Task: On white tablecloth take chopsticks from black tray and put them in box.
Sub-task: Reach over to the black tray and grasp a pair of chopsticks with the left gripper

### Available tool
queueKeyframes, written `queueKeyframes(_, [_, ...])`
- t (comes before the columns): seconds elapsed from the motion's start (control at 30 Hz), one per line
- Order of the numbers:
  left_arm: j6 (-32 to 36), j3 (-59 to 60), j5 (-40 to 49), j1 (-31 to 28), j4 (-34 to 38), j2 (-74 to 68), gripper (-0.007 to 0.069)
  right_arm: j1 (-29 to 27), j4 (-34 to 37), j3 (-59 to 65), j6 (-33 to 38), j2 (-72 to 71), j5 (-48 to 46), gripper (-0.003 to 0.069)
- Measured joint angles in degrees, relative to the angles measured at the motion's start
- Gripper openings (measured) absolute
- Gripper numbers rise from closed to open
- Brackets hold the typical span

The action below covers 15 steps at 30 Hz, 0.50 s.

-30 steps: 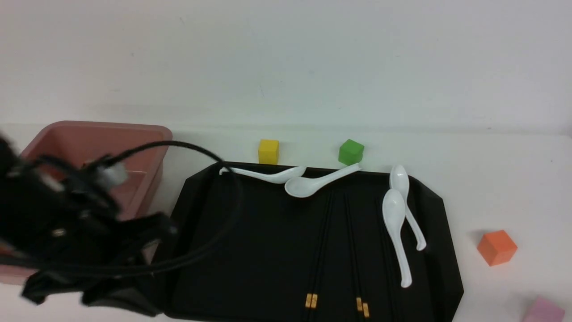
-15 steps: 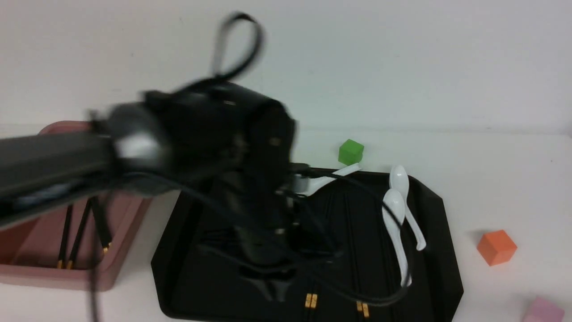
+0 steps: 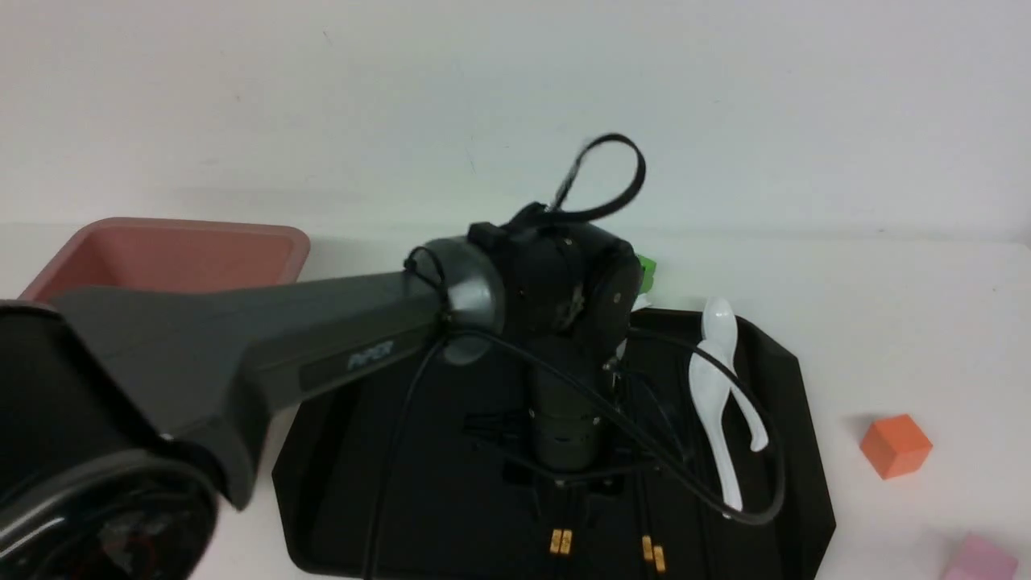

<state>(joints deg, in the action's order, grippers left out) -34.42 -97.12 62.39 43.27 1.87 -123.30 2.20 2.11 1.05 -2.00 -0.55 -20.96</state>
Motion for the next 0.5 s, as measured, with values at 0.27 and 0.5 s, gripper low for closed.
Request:
queueKeyframes(0.27, [0.43,-0.18,-0.63,0.0,-0.31,-3.01,0.0327,0.0,0.0,0.0,0.0,0.0,0.0,0.0242])
queueKeyframes(0.5, [0.58,-0.48,-0.66,0.0,-0.31,-3.22,0.0291,0.0,0.0,0.0,0.0,0.0,0.0,0.0242])
